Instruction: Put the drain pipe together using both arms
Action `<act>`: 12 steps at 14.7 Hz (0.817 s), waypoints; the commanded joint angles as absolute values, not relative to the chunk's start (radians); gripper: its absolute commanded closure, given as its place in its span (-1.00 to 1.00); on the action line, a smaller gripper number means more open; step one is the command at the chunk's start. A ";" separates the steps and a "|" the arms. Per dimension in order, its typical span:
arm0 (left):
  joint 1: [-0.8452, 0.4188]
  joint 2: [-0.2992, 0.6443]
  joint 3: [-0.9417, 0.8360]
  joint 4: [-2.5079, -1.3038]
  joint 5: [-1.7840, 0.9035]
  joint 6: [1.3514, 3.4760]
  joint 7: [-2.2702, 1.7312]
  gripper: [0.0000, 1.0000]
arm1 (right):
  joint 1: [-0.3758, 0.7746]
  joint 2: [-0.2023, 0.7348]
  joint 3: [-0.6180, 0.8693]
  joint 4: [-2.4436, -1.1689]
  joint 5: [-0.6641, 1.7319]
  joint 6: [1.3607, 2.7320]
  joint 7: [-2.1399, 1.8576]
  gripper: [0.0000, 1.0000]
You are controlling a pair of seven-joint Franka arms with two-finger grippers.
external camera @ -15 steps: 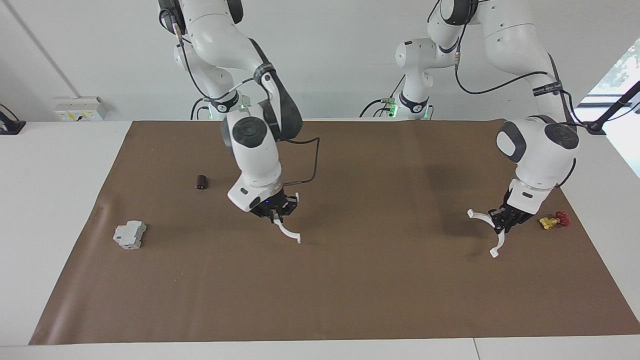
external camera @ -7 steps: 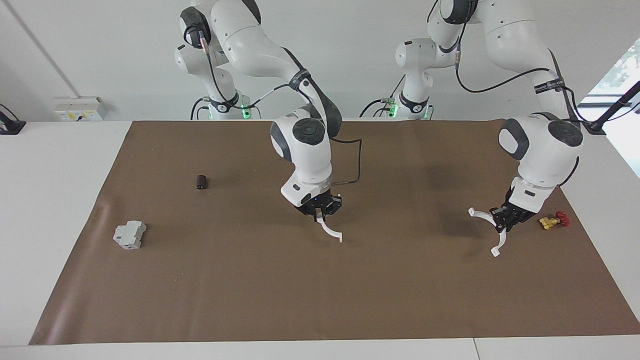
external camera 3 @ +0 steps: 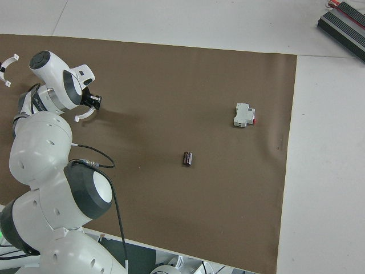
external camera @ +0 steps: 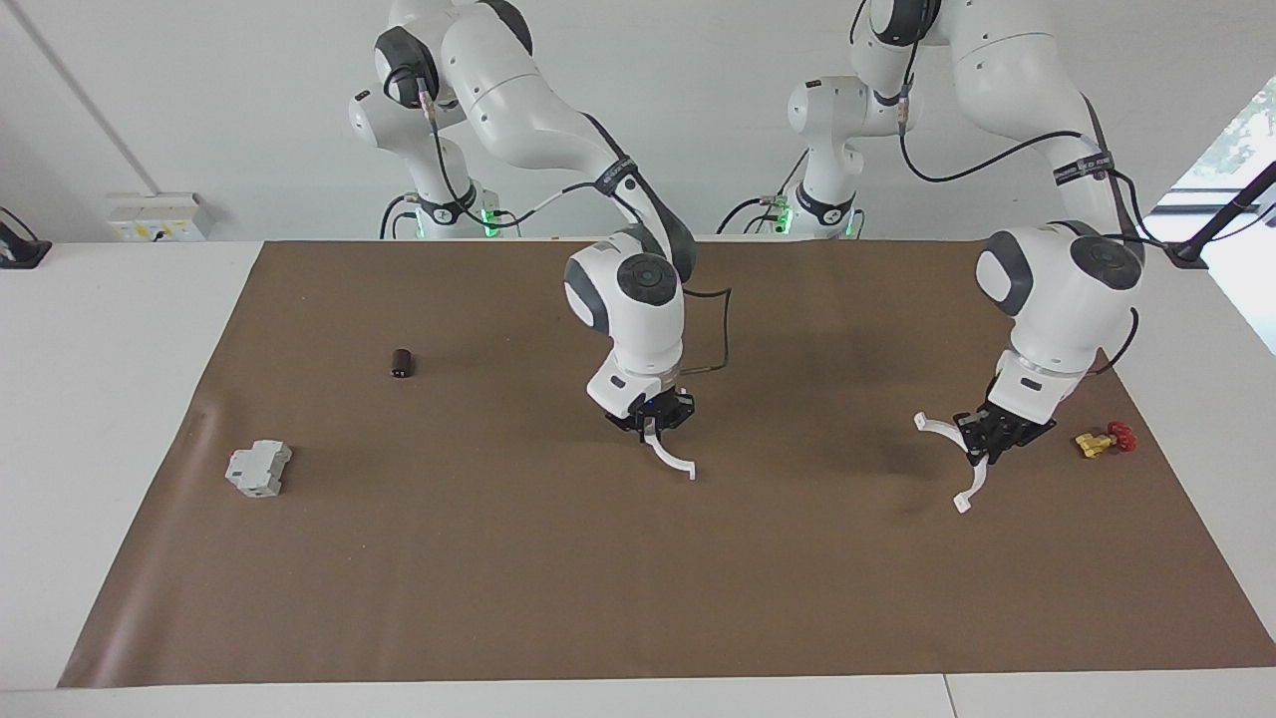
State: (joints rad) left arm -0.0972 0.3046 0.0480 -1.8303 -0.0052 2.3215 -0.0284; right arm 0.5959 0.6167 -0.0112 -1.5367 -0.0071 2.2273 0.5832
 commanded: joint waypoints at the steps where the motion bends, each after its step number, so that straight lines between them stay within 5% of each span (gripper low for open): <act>1: -0.161 0.295 0.061 -1.830 -0.009 2.309 -0.093 1.00 | 0.595 0.601 -0.014 -1.598 -0.028 2.308 0.586 0.77; 2: -0.184 0.295 0.061 -1.830 -0.008 2.309 -0.116 1.00 | 0.595 0.601 -0.014 -1.600 -0.028 2.310 0.586 0.59; 4: -0.227 0.296 0.061 -1.819 0.040 2.306 -0.190 1.00 | 0.595 0.601 -0.014 -1.597 -0.026 2.312 0.588 -0.35; 5: -0.248 0.296 0.060 -1.816 0.070 2.304 -0.242 1.00 | 0.595 0.600 -0.014 -1.585 -0.026 2.306 0.592 -0.99; 8: -0.330 0.311 0.060 -1.815 0.084 2.304 -0.339 1.00 | 0.545 0.580 -0.023 -1.490 -0.034 2.220 0.581 -1.00; 12: -0.438 0.356 0.060 -1.815 0.162 2.313 -0.497 1.00 | 0.381 0.433 -0.021 -1.493 -0.028 2.019 0.447 -1.00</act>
